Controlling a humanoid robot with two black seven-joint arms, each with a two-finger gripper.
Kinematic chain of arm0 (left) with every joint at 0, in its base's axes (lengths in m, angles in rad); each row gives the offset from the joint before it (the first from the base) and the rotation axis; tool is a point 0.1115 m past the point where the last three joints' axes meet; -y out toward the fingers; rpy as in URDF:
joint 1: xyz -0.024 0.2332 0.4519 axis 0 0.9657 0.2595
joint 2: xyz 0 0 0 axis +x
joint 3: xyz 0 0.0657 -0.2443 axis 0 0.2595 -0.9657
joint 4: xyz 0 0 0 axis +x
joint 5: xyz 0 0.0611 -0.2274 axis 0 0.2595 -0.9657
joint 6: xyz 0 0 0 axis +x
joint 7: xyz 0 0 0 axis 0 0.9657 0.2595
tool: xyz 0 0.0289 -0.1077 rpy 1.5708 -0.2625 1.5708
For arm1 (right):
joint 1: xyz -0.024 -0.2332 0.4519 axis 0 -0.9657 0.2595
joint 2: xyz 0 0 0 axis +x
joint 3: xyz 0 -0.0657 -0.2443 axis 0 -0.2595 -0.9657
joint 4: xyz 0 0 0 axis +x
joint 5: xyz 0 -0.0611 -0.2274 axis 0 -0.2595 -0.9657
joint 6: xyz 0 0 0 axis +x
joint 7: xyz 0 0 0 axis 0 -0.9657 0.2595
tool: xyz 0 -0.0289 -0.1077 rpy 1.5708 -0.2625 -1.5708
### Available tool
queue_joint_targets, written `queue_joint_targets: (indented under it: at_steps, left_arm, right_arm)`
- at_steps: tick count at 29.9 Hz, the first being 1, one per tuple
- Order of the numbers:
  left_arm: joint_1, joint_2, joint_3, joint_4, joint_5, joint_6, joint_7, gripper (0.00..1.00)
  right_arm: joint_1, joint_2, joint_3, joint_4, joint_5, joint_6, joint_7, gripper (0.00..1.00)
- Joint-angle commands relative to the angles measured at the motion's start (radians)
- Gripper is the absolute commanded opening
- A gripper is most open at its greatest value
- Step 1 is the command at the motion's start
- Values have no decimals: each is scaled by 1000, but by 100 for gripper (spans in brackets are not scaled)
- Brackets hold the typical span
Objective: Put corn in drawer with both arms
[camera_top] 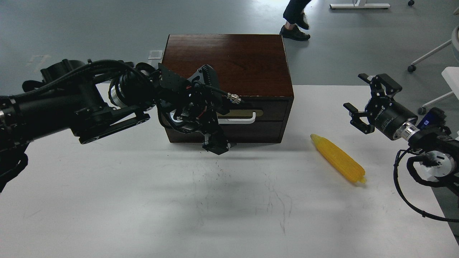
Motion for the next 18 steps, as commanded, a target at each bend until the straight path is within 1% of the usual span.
queue_joint_targets:
  at_steps: [1, 18]
  left_arm:
    - [2, -1, 0, 0, -1, 0, 0, 99]
    - [10, -21, 8, -12, -1, 0, 0, 99]
  right_arm:
    - [-1, -14, 0, 2, 0, 0, 0, 100]
    - [-5, -32, 6, 6, 0, 0, 0, 100]
